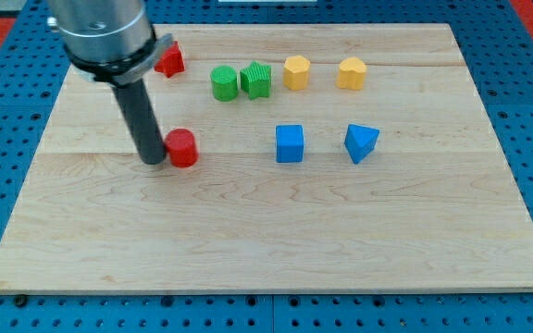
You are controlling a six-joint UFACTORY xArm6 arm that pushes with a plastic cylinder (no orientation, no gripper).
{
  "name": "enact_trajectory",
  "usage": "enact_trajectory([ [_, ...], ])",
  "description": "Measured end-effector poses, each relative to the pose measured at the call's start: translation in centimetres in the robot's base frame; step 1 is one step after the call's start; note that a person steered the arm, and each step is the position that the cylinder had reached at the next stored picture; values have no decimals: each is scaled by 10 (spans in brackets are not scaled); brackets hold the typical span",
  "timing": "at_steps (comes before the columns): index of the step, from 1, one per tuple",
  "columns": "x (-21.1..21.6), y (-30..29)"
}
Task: Push the red star towards the center left of the board
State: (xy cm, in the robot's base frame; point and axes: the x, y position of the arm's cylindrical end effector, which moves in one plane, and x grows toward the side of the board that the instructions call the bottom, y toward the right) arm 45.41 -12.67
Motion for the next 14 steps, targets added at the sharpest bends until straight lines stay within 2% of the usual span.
enact_trajectory([
  [1,0,27],
  [2,-1,5],
  [3,-26,-44],
  [4,-93,-51],
  [5,-133,-88],
  [6,-194,-93],
  [7,-213,-48],
  [8,-202,-7],
  [9,-176,-6],
  [10,-183,-6],
  [11,-198,35],
  [12,-186,28],
  [13,-170,-1],
  [14,-122,-1],
])
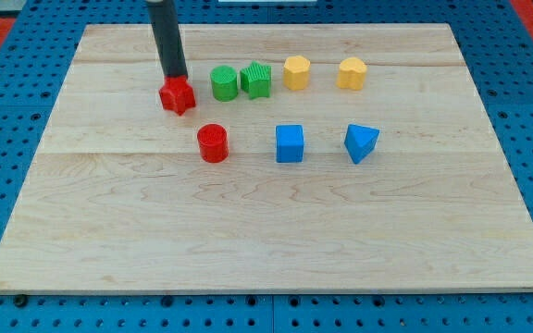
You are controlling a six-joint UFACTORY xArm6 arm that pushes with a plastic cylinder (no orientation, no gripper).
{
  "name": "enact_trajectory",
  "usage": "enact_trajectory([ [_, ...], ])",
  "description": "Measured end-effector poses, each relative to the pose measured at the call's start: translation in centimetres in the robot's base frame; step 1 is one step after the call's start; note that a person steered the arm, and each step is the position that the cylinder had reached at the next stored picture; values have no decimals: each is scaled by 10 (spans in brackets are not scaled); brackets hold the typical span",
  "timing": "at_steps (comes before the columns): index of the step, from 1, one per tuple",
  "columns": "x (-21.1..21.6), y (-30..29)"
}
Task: Push the red star towards the center left of the board
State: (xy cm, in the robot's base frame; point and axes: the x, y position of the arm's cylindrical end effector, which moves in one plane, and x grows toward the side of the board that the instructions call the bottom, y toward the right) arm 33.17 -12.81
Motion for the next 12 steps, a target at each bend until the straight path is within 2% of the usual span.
enact_trajectory([
  [1,40,0],
  [2,42,2],
  [4,59,52],
  [6,58,-5],
  [8,58,-23],
  [9,86,-35],
  [10,91,-37],
  [12,47,-48],
])
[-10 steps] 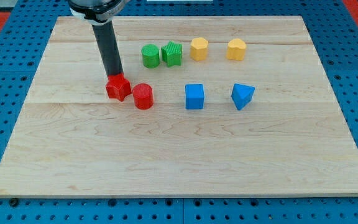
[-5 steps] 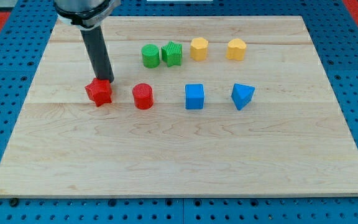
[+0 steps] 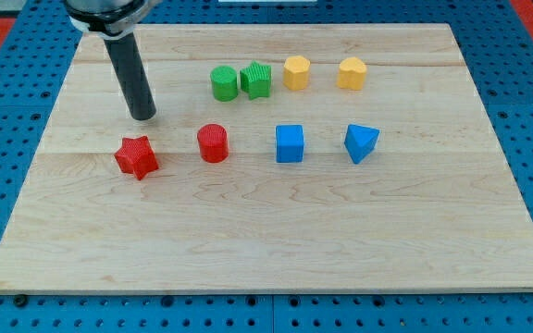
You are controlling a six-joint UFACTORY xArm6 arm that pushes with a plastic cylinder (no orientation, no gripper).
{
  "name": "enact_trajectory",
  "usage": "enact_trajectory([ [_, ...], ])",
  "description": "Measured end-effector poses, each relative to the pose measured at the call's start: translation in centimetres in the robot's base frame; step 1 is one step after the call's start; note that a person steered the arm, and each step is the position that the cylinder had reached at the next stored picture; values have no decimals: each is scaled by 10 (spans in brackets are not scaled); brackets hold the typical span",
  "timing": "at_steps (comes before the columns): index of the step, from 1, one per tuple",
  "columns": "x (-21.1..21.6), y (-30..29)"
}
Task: Push the red star towards the center left of the board
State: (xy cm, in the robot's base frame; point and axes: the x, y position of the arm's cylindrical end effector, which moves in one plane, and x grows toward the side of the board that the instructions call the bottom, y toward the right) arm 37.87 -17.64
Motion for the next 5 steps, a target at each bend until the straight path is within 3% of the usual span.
enact_trajectory([
  [2,84,-60],
  [3,123,-17],
  [4,126,24],
  [5,117,25],
])
